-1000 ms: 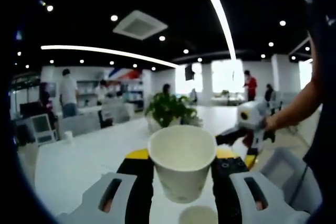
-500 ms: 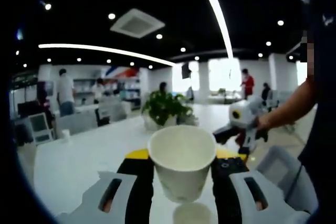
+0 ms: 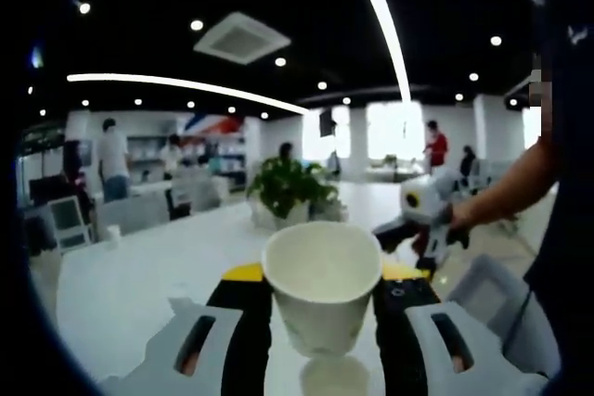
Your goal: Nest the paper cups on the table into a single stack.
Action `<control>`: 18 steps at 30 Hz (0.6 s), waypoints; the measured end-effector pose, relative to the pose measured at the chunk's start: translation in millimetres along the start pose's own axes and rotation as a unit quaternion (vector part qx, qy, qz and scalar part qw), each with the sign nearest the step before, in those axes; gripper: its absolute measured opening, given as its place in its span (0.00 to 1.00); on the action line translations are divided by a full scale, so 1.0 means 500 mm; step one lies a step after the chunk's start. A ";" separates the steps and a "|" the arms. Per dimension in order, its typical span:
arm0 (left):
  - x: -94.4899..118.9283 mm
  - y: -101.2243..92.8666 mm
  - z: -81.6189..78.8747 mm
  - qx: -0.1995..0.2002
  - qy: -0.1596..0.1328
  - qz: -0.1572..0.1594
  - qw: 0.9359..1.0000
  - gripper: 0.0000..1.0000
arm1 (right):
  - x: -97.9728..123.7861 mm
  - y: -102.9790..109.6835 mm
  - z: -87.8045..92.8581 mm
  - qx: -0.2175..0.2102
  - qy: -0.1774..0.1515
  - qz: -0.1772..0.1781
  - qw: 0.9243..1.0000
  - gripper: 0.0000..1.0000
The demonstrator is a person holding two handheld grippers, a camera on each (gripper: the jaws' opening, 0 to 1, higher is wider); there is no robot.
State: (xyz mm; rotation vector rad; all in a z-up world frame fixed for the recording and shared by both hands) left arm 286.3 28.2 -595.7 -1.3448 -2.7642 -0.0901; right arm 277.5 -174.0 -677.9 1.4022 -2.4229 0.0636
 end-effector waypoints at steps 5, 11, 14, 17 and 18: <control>0.000 -0.001 0.006 0.001 0.002 0.001 1.000 0.40 | 0.000 0.000 -0.002 -0.001 0.000 0.000 1.000 1.00; -0.001 0.002 0.017 0.001 -0.001 -0.004 1.000 0.41 | 0.000 0.001 0.002 -0.003 0.001 -0.001 1.000 1.00; -0.002 0.002 0.022 -0.001 -0.001 -0.005 1.000 0.41 | 0.001 0.002 0.001 -0.003 0.001 0.000 1.000 1.00; -0.003 0.000 0.027 0.001 0.000 -0.004 1.000 0.41 | 0.001 0.002 0.000 -0.003 0.000 0.000 1.000 1.00; -0.003 -0.001 0.031 -0.002 0.001 -0.004 1.000 0.41 | 0.001 0.002 -0.001 -0.003 0.000 0.000 1.000 1.00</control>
Point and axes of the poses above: the point that each gripper's makers call its tool centre point, and the gripper's own axes: x roughly backward along the fingers, y roughly to its left, z roughly out of its underside, the point moved 6 cm from there along x, roughly backward along the fingers, and after that the axes turned 13 degrees about -z, right-handed, at the moved point
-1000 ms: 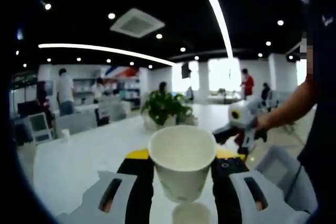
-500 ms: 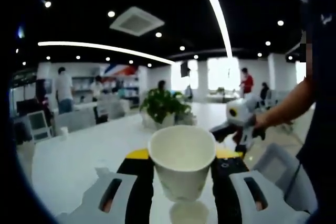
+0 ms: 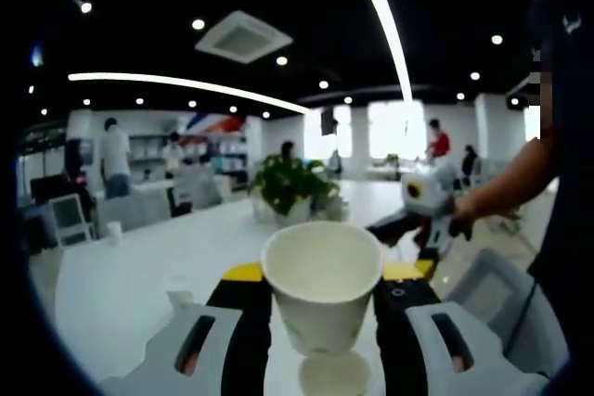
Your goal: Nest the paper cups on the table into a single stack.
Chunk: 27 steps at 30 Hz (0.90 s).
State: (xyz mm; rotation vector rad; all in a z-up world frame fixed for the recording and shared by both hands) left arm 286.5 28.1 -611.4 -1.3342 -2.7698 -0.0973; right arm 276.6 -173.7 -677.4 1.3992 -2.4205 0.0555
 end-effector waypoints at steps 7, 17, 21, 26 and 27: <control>-0.002 -0.005 0.022 -0.012 0.002 -0.008 1.000 0.41 | -0.001 0.003 0.003 -0.001 0.001 -0.001 1.000 1.00; -0.008 -0.013 0.049 -0.011 0.004 -0.009 1.000 0.40 | 0.001 0.003 0.004 -0.005 0.001 0.001 1.000 1.00; -0.009 -0.014 0.060 -0.008 0.007 -0.011 1.000 0.41 | 0.002 0.005 0.006 -0.006 0.002 0.001 1.000 1.00; -0.010 -0.020 0.079 -0.014 0.014 -0.009 1.000 0.41 | 0.001 0.004 0.007 -0.008 0.003 0.002 1.000 1.00; -0.010 -0.021 0.082 -0.014 0.016 -0.008 1.000 0.40 | 0.001 0.004 0.007 -0.008 0.003 0.002 1.000 1.00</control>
Point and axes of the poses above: the point that each gripper's makers call its tool centre point, and the gripper's own axes: x roughly backward along the fingers, y roughly to its left, z roughly out of its underside, the point moved 6 cm from there along x, roughly backward along the fingers, and after that the axes turned 13 degrees about -z, right-handed, at the moved point
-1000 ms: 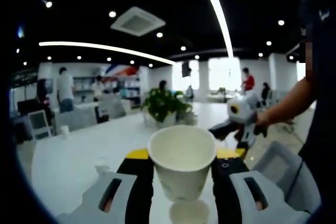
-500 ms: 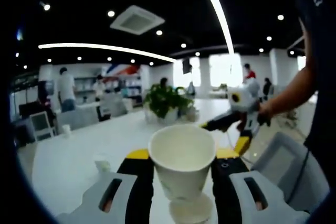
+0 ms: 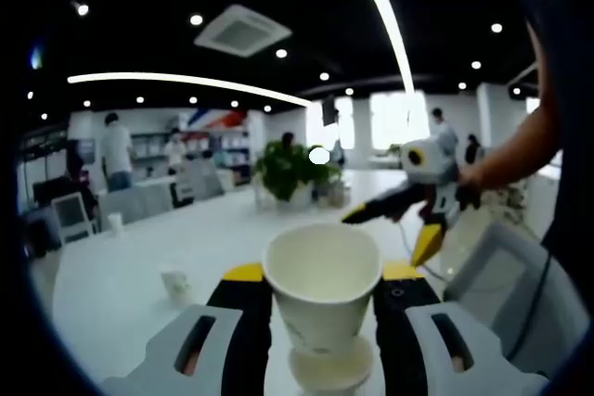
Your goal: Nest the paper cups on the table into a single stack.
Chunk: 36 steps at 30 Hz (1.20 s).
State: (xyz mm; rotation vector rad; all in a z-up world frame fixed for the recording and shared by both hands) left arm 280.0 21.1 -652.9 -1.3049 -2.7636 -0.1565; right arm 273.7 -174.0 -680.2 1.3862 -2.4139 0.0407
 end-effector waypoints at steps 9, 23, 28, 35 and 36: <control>-0.004 -0.004 0.012 -0.001 0.002 -0.003 1.000 0.40 | -0.002 0.000 0.002 -0.002 -0.001 0.000 1.000 1.00; -0.005 -0.011 0.046 0.003 0.020 -0.007 1.000 0.41 | -0.005 -0.002 0.004 -0.005 0.000 0.000 1.000 1.00; -0.007 -0.009 0.063 0.005 0.030 -0.009 0.999 0.41 | -0.006 -0.002 0.006 -0.006 0.001 0.000 1.000 1.00; -0.010 -0.001 0.089 -0.001 0.057 -0.018 0.998 0.41 | -0.007 -0.005 0.005 -0.008 -0.001 0.001 1.000 1.00; -0.009 -0.002 0.092 0.000 0.057 -0.017 0.998 0.41 | -0.007 -0.005 0.007 -0.008 -0.001 0.001 1.000 1.00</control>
Point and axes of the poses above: the point that each gripper's makers call its tool centre point, and the gripper's own axes: x roughly backward along the fingers, y roughly to its left, z roughly out of its underside, the point moved 6 cm from there along x, roughly backward along the fingers, and after that the axes turned 13 degrees about -z, right-handed, at the moved point
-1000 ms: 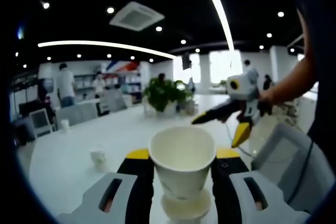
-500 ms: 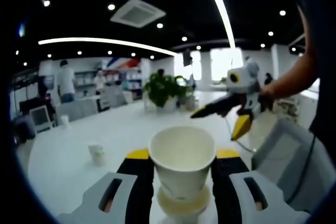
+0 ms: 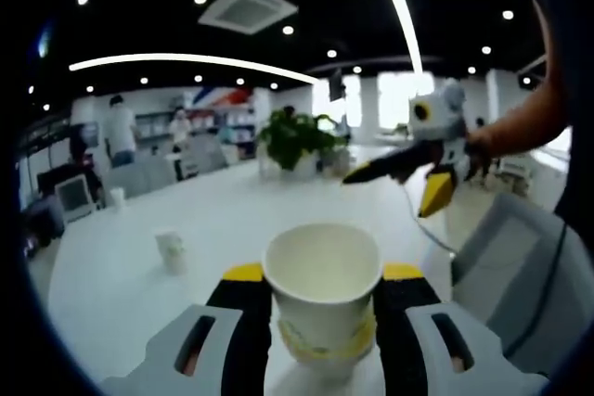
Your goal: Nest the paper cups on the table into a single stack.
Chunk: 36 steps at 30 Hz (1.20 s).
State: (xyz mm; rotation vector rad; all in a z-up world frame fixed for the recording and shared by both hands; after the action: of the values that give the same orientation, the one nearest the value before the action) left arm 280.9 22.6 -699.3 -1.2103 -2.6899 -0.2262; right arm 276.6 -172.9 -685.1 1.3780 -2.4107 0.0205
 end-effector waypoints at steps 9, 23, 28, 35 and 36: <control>-0.003 -0.007 0.020 -0.010 0.017 0.001 1.000 0.41 | -0.001 0.003 0.003 -0.002 0.000 0.000 1.000 1.00; -0.003 -0.011 0.041 -0.041 0.043 0.002 0.998 0.42 | 0.000 0.005 0.006 -0.004 0.001 0.000 1.000 1.00; -0.003 -0.012 0.044 -0.043 0.052 0.004 0.998 0.43 | -0.002 0.003 0.006 -0.004 0.002 -0.001 1.000 1.00; -0.005 -0.010 0.043 -0.038 0.056 0.006 0.998 0.46 | -0.005 -0.001 0.001 -0.002 0.002 -0.003 1.000 1.00; -0.006 -0.010 0.043 -0.039 0.056 0.007 0.998 0.47 | -0.006 -0.002 0.001 -0.002 0.002 -0.004 1.000 1.00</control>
State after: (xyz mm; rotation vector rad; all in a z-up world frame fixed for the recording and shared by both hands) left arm 276.8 22.0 -720.9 -1.1994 -2.5978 -0.3894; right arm 278.6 -171.2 -686.4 1.3840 -2.4017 0.0171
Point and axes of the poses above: the point that each gripper's makers call its tool centre point, and the gripper's own axes: x roughly backward along the fingers, y roughly to its left, z roughly out of its underside, the point moved 6 cm from there along x, roughly backward along the fingers, and after that the axes turned 13 degrees about -z, right-handed, at the moved point
